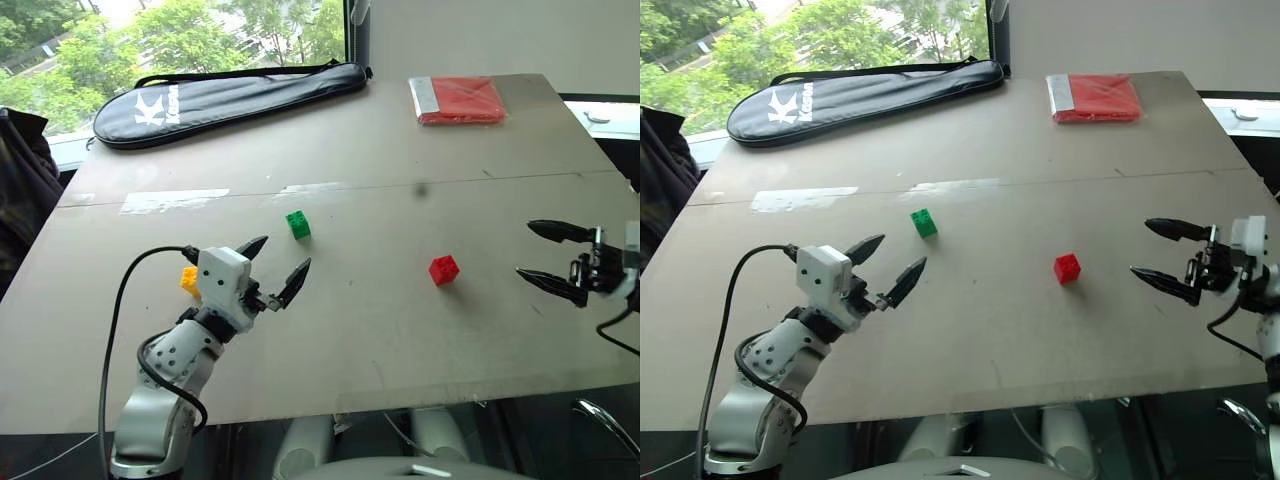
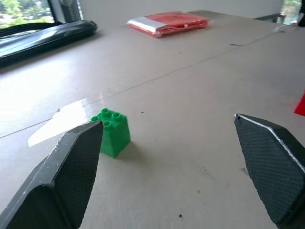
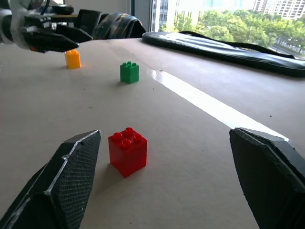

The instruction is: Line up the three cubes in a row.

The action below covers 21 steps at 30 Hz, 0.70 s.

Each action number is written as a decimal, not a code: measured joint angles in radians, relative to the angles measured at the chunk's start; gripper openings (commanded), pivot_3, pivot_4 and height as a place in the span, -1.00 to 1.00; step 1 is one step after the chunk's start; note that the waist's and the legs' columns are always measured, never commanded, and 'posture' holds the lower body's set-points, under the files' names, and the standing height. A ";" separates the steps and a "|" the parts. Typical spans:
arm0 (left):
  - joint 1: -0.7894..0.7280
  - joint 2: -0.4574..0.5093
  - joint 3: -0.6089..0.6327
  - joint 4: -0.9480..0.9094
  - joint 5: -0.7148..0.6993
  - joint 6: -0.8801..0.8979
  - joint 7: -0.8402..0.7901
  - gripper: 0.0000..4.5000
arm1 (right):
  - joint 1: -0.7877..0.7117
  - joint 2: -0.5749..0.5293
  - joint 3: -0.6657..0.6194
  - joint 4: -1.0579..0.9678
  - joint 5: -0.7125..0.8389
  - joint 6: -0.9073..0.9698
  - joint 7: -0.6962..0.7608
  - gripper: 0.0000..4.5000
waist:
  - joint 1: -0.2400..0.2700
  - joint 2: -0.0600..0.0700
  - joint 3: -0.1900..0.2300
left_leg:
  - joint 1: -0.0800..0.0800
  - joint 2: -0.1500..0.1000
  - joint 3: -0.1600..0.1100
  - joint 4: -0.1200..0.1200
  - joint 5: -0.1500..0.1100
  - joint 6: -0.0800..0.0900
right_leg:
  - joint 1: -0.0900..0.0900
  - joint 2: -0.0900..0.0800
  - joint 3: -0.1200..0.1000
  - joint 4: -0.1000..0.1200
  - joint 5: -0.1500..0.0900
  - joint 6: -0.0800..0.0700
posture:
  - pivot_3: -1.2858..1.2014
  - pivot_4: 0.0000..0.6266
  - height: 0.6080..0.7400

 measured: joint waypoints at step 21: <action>-0.289 -0.138 -0.156 0.343 0.227 0.080 0.185 1.00 | 0.268 0.134 -0.151 -0.438 0.018 0.175 -0.230 0.97 | 0.001 -0.001 -0.001 | 0.003 -0.001 0.002 0.002 0.000 0.001 | 0.004 0.001 0.001 -0.001 0.002 0.003 | 0.03 -0.52 0.88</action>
